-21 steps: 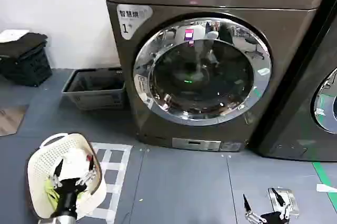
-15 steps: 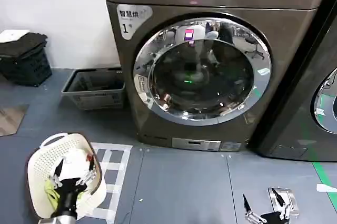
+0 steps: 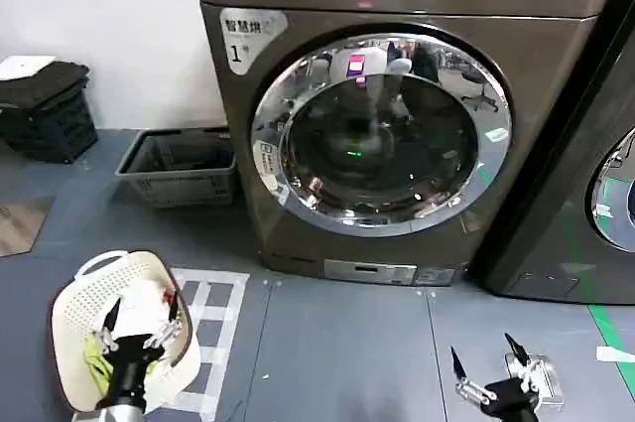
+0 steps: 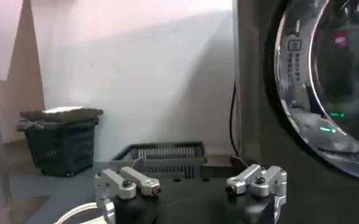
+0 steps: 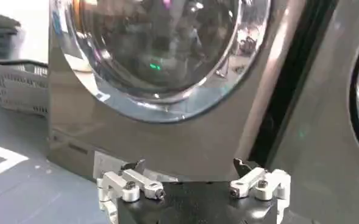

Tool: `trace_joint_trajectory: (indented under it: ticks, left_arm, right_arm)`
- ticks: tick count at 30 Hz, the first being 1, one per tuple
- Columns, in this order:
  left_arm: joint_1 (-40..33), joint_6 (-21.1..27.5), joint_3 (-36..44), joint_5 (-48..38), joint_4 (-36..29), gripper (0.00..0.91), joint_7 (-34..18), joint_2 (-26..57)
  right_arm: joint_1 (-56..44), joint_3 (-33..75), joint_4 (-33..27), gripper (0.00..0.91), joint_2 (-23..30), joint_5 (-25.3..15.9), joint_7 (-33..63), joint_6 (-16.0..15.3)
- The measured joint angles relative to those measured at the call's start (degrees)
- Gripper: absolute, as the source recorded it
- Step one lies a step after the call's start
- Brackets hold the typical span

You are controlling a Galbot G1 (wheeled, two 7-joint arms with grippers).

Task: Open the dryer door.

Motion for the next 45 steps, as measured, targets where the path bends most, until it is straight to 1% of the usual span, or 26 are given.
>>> trace_joint_trajectory:
  ticks: [7,15,23,39,45]
  left_arm:
    - [0.11,0.00,0.18,0.57,-0.03,0.907,0.10,-0.18]
    - [0.48,-0.36,1.16,1.70,-0.10,0.907,0.49,-0.43]
    - [0.73,-0.80,1.36,2.36,-0.12,0.907,0.82,-0.51]
    - [1.39,-1.29,1.23,2.97,-0.77,0.907,0.82,-0.83]
    - [1.36,-1.30,1.29,3.18,-0.81,0.907,0.83,-0.90]
  right_arm:
    - [3.97,-1.64,0.39,0.907,-4.78,1.69,-0.06,-1.90]
    - [8.36,-4.33,0.73,0.907,-10.67,4.84,0.44,-3.83]
    - [12.91,-7.61,-0.35,0.907,-15.49,7.02,0.36,-5.38]
    - [26.40,-16.73,-3.44,0.907,-21.28,12.57,2.32,-9.90]
    - [30.13,-19.16,-4.54,0.907,-22.43,14.05,2.59,-10.35]
